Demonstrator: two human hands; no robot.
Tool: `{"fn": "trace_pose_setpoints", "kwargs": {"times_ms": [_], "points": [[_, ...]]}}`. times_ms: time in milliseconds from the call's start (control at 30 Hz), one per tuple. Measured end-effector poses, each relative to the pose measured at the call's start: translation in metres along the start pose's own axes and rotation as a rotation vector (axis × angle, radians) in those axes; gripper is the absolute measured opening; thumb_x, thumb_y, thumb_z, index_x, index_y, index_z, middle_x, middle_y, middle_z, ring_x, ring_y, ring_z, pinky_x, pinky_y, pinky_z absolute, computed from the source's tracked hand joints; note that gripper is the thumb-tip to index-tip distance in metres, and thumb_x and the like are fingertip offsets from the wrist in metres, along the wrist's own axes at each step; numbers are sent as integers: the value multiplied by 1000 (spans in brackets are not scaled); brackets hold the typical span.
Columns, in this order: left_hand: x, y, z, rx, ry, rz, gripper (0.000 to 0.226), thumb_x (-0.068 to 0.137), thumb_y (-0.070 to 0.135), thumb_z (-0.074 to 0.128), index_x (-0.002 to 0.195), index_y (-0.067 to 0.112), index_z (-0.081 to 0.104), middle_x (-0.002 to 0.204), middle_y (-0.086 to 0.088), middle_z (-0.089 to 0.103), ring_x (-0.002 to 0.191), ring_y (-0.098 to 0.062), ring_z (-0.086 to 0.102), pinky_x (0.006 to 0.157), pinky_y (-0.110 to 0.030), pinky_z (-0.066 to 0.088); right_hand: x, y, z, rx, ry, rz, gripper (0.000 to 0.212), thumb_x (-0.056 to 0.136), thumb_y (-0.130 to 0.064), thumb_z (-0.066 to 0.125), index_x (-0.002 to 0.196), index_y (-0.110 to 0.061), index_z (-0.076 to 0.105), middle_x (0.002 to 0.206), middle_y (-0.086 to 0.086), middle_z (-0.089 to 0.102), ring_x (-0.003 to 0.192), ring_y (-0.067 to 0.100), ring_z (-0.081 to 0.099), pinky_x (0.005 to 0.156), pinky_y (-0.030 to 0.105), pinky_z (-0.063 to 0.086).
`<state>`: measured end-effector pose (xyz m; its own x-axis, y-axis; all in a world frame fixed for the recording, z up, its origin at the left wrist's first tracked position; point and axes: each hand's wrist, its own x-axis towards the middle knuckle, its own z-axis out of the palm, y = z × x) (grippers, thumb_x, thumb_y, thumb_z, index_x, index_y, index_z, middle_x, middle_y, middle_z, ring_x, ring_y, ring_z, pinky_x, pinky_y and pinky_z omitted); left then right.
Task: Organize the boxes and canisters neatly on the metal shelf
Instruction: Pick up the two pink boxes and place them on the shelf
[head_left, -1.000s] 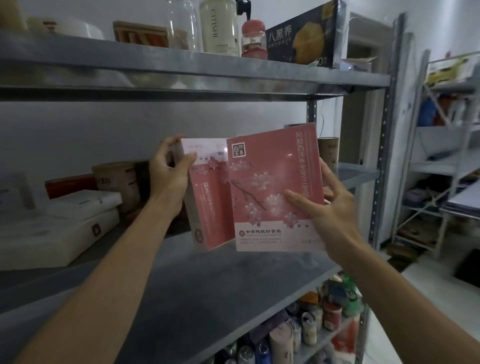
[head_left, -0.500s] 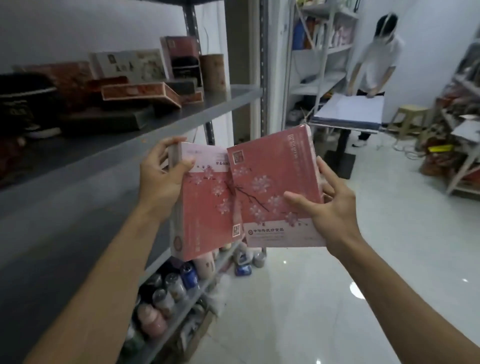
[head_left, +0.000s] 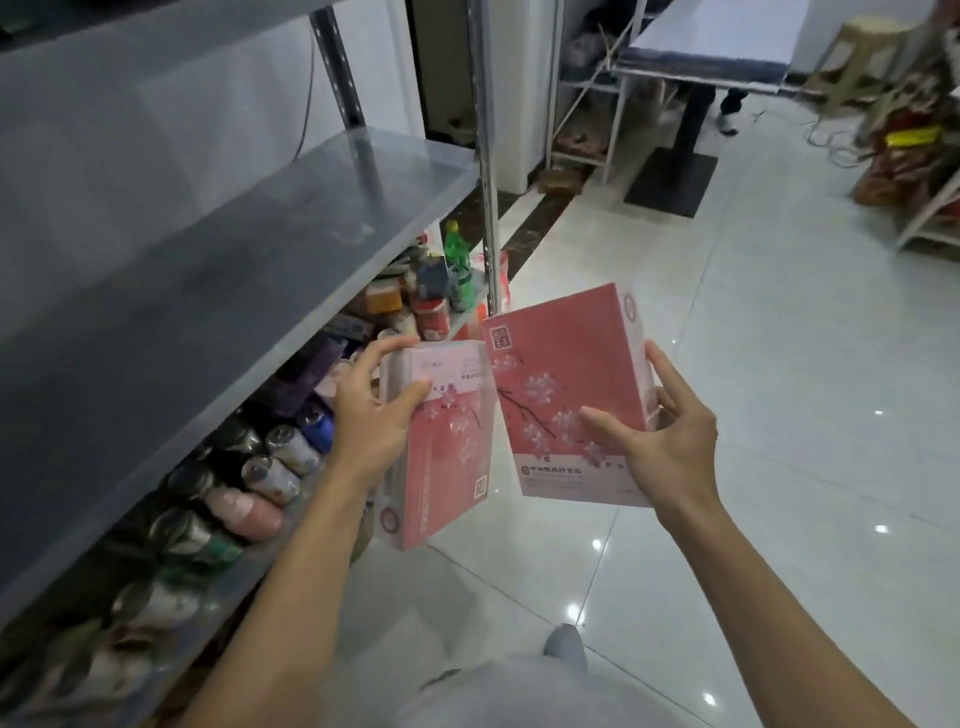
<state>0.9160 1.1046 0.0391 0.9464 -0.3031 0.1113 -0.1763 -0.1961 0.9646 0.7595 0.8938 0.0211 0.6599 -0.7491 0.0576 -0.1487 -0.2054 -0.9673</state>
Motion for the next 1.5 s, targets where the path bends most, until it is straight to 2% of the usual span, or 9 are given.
{"fn": "trace_pose_setpoints", "kwargs": {"times_ms": [100, 233, 367, 467, 800, 1100, 1200, 1333, 1500], "points": [[-9, -12, 18, 12, 47, -60, 38, 85, 2, 68, 105, 33, 65, 119, 9, 60, 109, -16, 61, 68, -34, 61, 21, 19, -2, -27, -25, 2, 97, 65, -33, 92, 148, -35, 42, 121, 0, 67, 100, 16, 67, 91, 37, 58], [-8, -14, 30, 57, 108, -96, 41, 84, 0, 67, 99, 38, 64, 106, 31, 60, 105, -10, 62, 68, -30, 60, 53, 29, -4, -18, -86, -3, 95, 66, -34, 92, 147, -35, 42, 121, -1, 66, 100, 13, 66, 86, 34, 60], [9, -12, 40, 72, 178, -128, 38, 85, 0, 67, 104, 32, 65, 116, 20, 60, 107, -8, 61, 69, -32, 61, 87, 35, -3, -12, -120, -15, 92, 63, -36, 93, 144, -33, 49, 120, -5, 67, 101, 11, 67, 83, 32, 61], [35, -14, 58, 68, 206, -141, 37, 85, 0, 66, 106, 30, 64, 110, 28, 59, 109, -7, 59, 73, -36, 60, 118, 42, -1, -19, -137, -20, 88, 63, -36, 94, 140, -32, 52, 116, -5, 68, 100, 12, 67, 83, 30, 60], [183, -23, 166, -92, 139, -160, 34, 85, -6, 65, 110, 17, 62, 112, 11, 59, 99, -6, 63, 65, -21, 57, 244, 59, -15, -59, -29, 62, 76, 60, -25, 96, 128, -26, 61, 105, -2, 70, 94, 14, 68, 69, 9, 53], [326, -4, 237, -159, -56, -6, 39, 81, -1, 73, 104, 30, 65, 121, -1, 60, 113, -21, 60, 73, -36, 60, 373, 56, -17, -36, 58, 79, 75, 61, -27, 95, 127, -31, 58, 109, -3, 69, 96, 13, 69, 75, 21, 60], [364, 9, 249, -159, 2, 15, 44, 81, -2, 72, 109, 30, 63, 124, -1, 59, 115, -21, 60, 75, -35, 60, 425, 51, -17, 6, -7, 72, 76, 60, -26, 95, 127, -29, 59, 110, -1, 70, 97, 15, 69, 76, 25, 61], [409, 42, 256, -164, 154, 62, 49, 80, -4, 73, 119, 21, 57, 125, -4, 58, 108, -2, 61, 76, -25, 58, 502, 33, -9, 92, -141, 44, 73, 59, -19, 94, 123, -23, 59, 105, -1, 71, 86, 6, 71, 68, 15, 57], [449, 76, 245, -173, 364, 120, 49, 81, 4, 75, 118, 31, 59, 124, -4, 62, 115, -22, 62, 87, -48, 57, 586, 0, 9, 199, -335, 8, 88, 51, -26, 96, 130, -22, 58, 103, -5, 75, 94, 14, 73, 86, 44, 59]]}}
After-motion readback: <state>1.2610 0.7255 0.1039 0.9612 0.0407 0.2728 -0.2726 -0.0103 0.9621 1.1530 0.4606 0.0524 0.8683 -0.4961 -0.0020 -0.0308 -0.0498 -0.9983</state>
